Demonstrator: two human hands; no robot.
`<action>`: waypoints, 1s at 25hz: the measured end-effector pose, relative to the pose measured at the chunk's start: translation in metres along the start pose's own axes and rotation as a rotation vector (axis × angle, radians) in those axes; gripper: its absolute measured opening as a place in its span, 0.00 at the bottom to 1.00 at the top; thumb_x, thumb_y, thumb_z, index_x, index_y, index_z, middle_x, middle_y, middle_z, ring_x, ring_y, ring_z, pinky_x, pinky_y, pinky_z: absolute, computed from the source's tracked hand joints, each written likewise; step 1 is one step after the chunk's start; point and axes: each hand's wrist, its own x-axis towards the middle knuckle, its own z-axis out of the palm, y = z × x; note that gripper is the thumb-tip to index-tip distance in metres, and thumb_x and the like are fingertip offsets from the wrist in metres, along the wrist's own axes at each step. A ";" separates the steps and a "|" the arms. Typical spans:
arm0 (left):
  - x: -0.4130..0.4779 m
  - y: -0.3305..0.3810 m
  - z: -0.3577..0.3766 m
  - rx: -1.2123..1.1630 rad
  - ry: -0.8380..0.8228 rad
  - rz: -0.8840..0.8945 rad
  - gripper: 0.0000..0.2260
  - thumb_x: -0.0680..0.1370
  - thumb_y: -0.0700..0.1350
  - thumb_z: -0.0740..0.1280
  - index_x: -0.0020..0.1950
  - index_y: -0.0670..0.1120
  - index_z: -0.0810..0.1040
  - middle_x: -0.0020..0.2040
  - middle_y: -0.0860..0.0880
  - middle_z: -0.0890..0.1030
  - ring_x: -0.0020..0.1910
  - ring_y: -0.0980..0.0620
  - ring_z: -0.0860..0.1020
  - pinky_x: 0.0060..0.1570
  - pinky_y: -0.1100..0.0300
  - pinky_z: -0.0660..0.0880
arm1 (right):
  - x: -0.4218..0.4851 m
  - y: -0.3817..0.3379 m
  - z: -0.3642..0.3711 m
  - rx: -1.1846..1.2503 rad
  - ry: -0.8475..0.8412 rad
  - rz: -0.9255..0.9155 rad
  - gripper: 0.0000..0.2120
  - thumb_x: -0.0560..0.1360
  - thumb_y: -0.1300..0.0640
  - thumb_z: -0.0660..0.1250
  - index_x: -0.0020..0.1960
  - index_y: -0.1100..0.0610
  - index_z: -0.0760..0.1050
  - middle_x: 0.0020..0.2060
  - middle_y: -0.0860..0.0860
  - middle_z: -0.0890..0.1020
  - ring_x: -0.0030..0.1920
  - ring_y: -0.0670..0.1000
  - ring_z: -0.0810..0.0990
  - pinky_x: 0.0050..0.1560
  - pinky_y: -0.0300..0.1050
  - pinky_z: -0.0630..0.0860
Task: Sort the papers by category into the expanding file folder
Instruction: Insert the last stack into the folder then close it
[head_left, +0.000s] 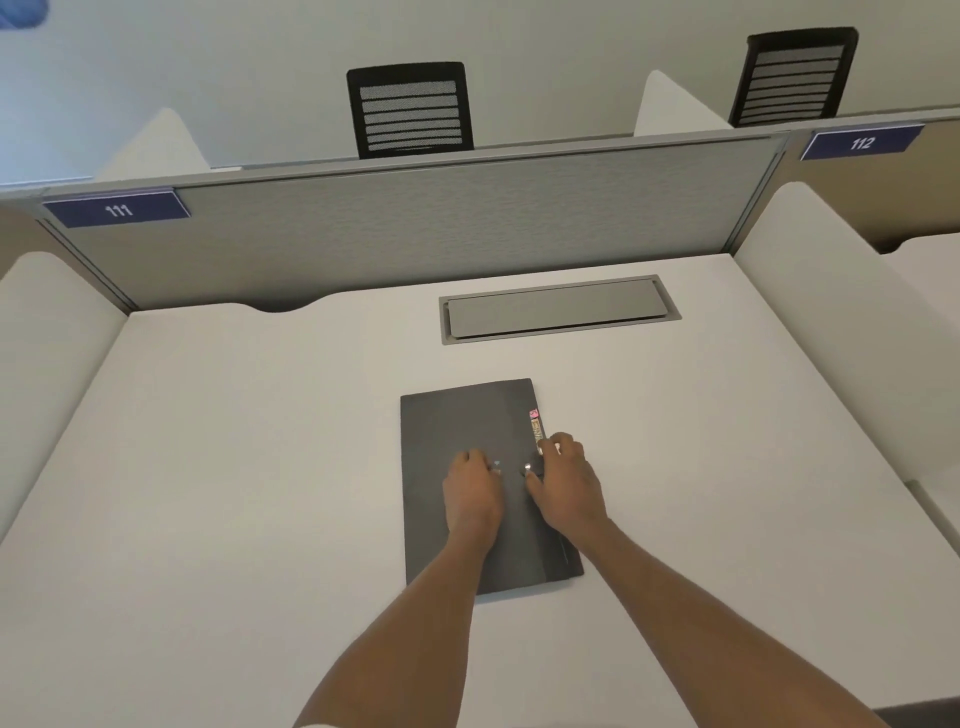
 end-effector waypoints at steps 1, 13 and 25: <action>-0.003 -0.009 -0.005 0.063 0.054 0.016 0.05 0.83 0.43 0.62 0.55 0.46 0.77 0.57 0.47 0.77 0.57 0.43 0.77 0.60 0.47 0.74 | 0.002 -0.003 0.000 0.000 -0.018 0.021 0.23 0.78 0.46 0.66 0.69 0.56 0.70 0.65 0.53 0.72 0.64 0.56 0.73 0.58 0.51 0.77; -0.021 -0.074 -0.044 0.210 0.103 -0.142 0.20 0.84 0.51 0.60 0.75 0.46 0.66 0.72 0.43 0.69 0.71 0.40 0.66 0.69 0.42 0.65 | 0.007 -0.026 0.018 -0.121 -0.121 0.241 0.43 0.73 0.32 0.66 0.77 0.55 0.58 0.66 0.56 0.71 0.68 0.58 0.69 0.62 0.54 0.73; -0.017 -0.048 -0.047 -0.055 0.073 -0.307 0.29 0.76 0.44 0.69 0.76 0.47 0.67 0.69 0.45 0.73 0.69 0.41 0.68 0.65 0.47 0.69 | 0.022 -0.039 0.019 -0.002 -0.189 0.412 0.46 0.64 0.37 0.80 0.70 0.60 0.64 0.66 0.59 0.68 0.68 0.60 0.68 0.63 0.56 0.75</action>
